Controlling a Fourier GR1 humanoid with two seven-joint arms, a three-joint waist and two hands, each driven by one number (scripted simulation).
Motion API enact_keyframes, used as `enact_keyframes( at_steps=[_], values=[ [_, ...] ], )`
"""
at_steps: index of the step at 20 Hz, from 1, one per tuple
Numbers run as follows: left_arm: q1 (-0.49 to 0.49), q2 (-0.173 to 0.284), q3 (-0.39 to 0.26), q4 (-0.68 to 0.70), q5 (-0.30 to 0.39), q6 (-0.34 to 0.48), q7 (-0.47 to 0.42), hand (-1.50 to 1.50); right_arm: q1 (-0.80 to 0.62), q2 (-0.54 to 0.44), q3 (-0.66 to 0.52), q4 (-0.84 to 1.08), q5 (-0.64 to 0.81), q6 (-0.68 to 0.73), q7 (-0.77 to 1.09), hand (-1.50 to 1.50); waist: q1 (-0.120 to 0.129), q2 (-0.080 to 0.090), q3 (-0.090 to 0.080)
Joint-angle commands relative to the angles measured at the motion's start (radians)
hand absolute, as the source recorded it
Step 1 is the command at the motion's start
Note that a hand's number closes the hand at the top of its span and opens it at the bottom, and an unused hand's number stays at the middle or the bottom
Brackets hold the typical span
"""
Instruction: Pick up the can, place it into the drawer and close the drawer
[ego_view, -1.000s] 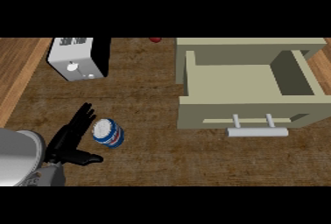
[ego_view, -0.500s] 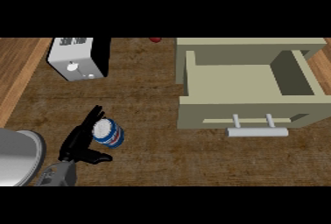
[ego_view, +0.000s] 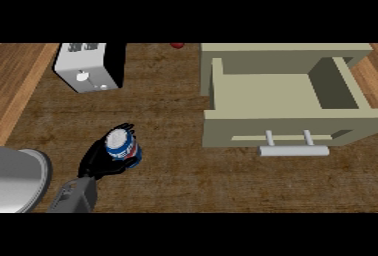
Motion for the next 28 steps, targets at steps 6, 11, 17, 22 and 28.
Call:
enact_keyframes(
  at_steps=[6,11,17,22,28],
  values=[
    [-0.052,-0.017,-0.017,0.000,0.041,-0.115,0.024,1.50,0.015,0.011,0.012,-0.010,-0.006,0.008,0.006,-1.50,0.002,-0.001,0.000],
    [0.004,-0.059,-0.059,-0.188,0.073,-0.153,0.087,1.50,0.147,0.011,0.026,-0.073,-0.079,-0.002,-0.032,-1.50,0.004,-0.006,0.001],
    [-0.020,-0.131,0.085,-0.200,0.125,0.209,0.007,1.50,0.076,0.011,0.010,-0.055,-0.044,-0.019,0.004,-1.50,0.011,-0.004,0.001],
    [0.005,-0.119,0.041,-0.441,0.163,0.282,0.174,1.50,0.049,0.011,0.047,-0.029,0.009,-0.041,-0.042,-1.50,0.014,-0.006,0.002],
    [-0.067,-0.118,-0.054,-0.565,0.168,0.407,0.245,1.50,0.056,0.011,0.093,-0.038,0.036,-0.082,-0.035,-1.50,0.006,-0.003,0.001]
  ],
)
